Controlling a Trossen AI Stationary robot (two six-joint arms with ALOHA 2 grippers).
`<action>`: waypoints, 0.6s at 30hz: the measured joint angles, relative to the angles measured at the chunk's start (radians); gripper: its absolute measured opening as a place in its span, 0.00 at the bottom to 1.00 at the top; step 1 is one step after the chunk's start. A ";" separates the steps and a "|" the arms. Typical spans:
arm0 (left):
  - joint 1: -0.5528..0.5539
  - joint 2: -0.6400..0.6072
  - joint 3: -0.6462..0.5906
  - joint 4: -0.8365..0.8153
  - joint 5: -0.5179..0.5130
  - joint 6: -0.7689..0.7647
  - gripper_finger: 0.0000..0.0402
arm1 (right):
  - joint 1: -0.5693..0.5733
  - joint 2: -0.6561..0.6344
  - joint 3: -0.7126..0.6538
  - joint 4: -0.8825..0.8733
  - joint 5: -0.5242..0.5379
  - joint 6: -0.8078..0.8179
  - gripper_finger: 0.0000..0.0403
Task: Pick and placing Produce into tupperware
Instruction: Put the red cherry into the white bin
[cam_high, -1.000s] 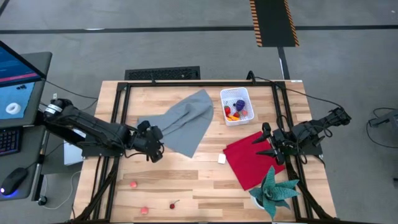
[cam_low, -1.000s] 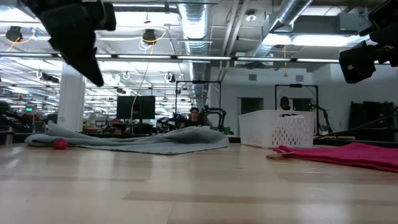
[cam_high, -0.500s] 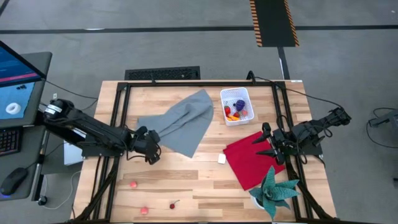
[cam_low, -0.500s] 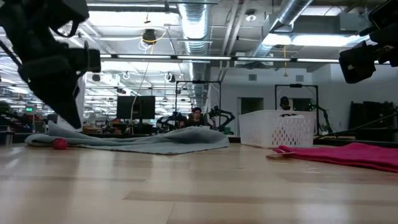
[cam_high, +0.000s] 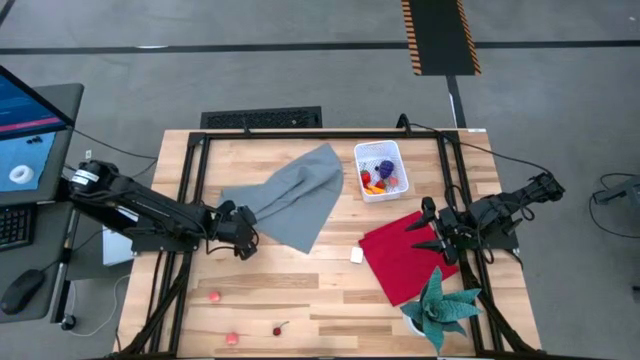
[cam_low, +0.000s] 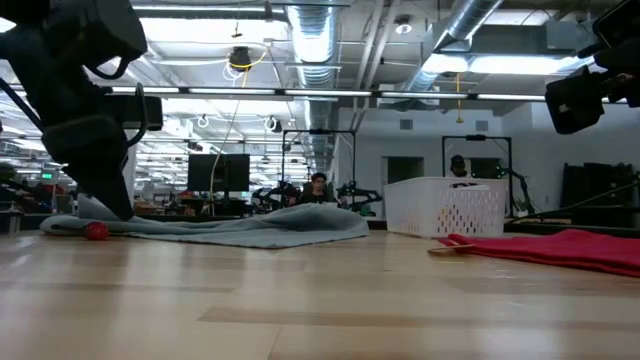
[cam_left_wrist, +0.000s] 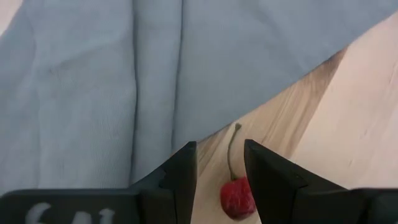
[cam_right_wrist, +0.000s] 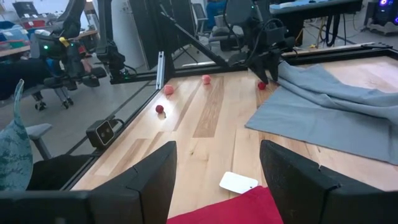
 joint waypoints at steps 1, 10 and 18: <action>0.000 0.000 0.000 -0.002 0.006 0.001 0.30 | 0.000 0.000 0.000 0.000 0.000 0.000 0.63; 0.000 0.069 0.000 0.048 0.022 0.009 0.30 | 0.000 0.000 0.000 0.000 0.000 0.000 0.63; -0.001 0.148 0.005 0.078 0.022 0.014 0.30 | 0.000 0.000 0.000 0.000 0.000 0.000 0.63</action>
